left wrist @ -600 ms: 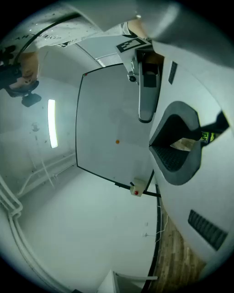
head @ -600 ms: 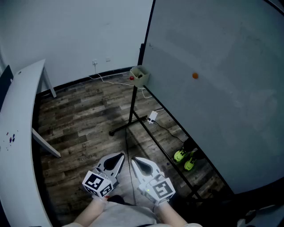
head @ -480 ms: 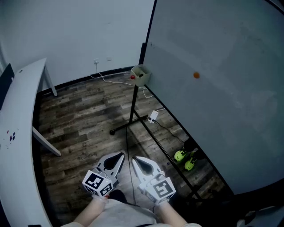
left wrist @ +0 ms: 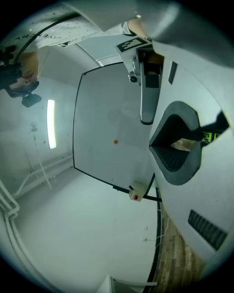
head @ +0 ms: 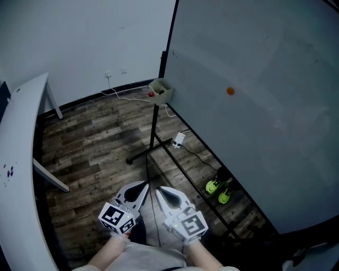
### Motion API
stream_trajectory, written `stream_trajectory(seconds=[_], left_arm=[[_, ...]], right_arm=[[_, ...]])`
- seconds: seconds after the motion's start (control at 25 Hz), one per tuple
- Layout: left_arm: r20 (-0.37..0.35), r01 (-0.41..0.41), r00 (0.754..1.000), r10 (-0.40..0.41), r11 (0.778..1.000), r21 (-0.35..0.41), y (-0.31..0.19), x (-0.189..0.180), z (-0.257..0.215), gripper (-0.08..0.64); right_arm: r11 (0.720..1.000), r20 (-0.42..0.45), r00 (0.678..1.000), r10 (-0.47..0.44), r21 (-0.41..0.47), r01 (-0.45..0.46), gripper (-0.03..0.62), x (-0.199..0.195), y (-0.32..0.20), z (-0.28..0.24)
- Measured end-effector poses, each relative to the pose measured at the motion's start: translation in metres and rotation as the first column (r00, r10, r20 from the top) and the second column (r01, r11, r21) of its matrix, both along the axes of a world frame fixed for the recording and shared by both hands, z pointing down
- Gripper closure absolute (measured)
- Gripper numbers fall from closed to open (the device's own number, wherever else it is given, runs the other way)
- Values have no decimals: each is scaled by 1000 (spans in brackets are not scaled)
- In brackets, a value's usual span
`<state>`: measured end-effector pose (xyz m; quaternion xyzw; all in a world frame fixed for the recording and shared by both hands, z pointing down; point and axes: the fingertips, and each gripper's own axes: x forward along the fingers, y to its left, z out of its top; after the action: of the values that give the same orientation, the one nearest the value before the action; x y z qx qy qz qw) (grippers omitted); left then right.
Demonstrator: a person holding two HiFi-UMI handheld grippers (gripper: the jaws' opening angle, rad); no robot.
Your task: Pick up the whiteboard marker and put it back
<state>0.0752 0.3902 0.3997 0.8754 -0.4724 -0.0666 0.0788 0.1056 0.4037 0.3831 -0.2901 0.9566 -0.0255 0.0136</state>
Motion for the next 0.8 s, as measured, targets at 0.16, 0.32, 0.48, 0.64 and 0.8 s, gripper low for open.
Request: stream_trajectory(seconds=[0.16,0.32,0.48,0.64,0.8], left_arm=[[0,-16,1000,16,1000,4,-31,-4,-4,545],[2,-26,1000,26,1000,9,-64,-14,-8,545],[6,-32,999,32,999,7,-100,-29,-13,545],[10,-35,999,35,999,8,-135,-46,-16,545],[20,-48,999,47,999,5,-169,-61,-14,545]], right_arm=[[1000,-14,1000,8,-25,-8,572,-5,-28,2],[997,-21,999,50,-56,-51,572,-11,-66,-5],[999,32,999,36,-28,-35,572,-27,-100,-9],[998,24,998,51,-36,-50,572,-44,-135,-8],[995,18,995,94,-40,-93,572,-57,-170,-7]])
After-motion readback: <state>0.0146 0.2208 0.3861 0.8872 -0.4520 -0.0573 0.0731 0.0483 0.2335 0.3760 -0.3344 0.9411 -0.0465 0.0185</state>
